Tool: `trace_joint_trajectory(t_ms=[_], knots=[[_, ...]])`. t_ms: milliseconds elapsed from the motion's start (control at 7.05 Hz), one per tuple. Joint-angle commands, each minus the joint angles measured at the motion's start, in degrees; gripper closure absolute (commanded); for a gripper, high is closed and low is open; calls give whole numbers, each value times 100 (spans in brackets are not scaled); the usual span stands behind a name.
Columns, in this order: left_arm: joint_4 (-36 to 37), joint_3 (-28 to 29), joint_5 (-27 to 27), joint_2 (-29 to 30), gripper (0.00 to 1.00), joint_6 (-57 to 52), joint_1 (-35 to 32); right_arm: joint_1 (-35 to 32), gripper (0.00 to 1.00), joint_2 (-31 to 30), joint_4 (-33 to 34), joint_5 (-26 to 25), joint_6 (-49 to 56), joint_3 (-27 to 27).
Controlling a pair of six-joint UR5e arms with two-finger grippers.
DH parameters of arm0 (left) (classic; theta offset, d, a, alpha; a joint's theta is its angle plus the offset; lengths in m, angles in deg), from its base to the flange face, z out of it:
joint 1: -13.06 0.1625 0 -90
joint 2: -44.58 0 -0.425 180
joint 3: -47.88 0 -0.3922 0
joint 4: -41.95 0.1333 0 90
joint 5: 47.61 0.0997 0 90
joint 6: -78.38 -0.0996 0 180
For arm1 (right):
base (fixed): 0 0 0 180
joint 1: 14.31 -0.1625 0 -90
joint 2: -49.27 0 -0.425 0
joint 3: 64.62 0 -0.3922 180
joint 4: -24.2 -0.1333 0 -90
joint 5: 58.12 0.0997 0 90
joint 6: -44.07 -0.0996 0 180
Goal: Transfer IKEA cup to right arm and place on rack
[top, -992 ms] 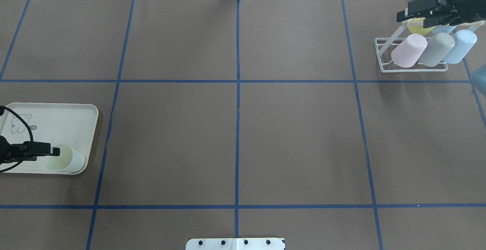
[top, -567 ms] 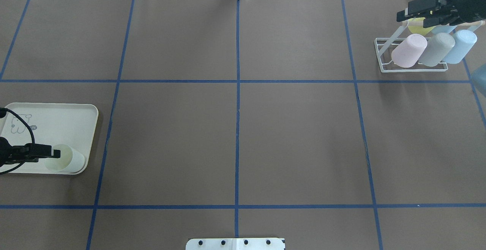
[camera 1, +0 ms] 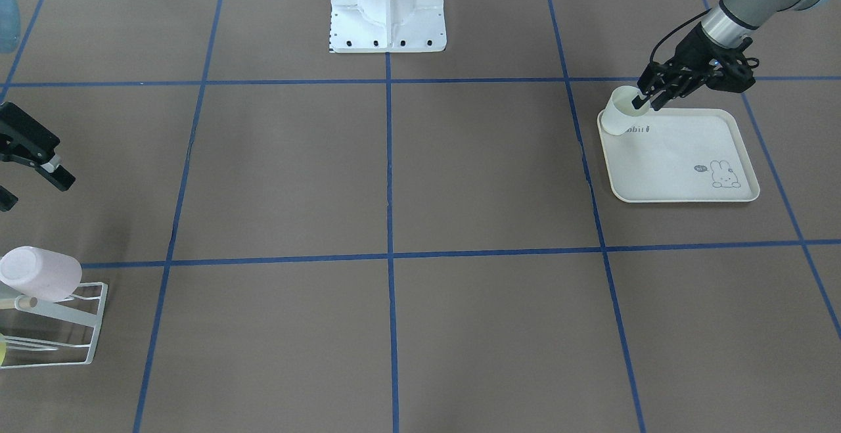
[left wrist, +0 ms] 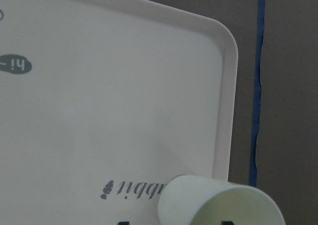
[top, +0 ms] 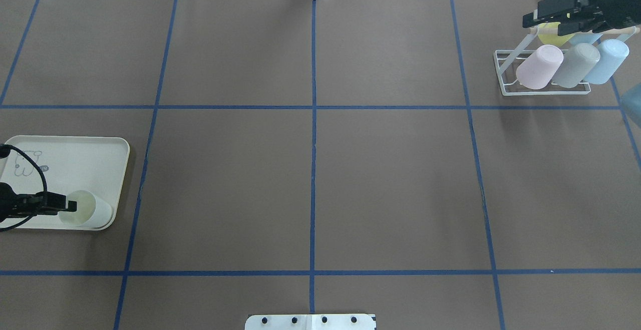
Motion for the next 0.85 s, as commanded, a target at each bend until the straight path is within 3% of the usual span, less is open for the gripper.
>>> trace_joint_trajectory(t_ms=[0,284,567,709], knots=[[0,-2,-7,14,59,9,7,0,0,11,-5,0,-1,1],[0,-2,-7,22,72,35,7,0,0,11,3,0,7,-7],[44,-11,2,14,100,53,-2,0,0,11,3,0,-2,1],[53,-133,2,-38,100,53,-80,0,0,11,3,0,-2,1]])
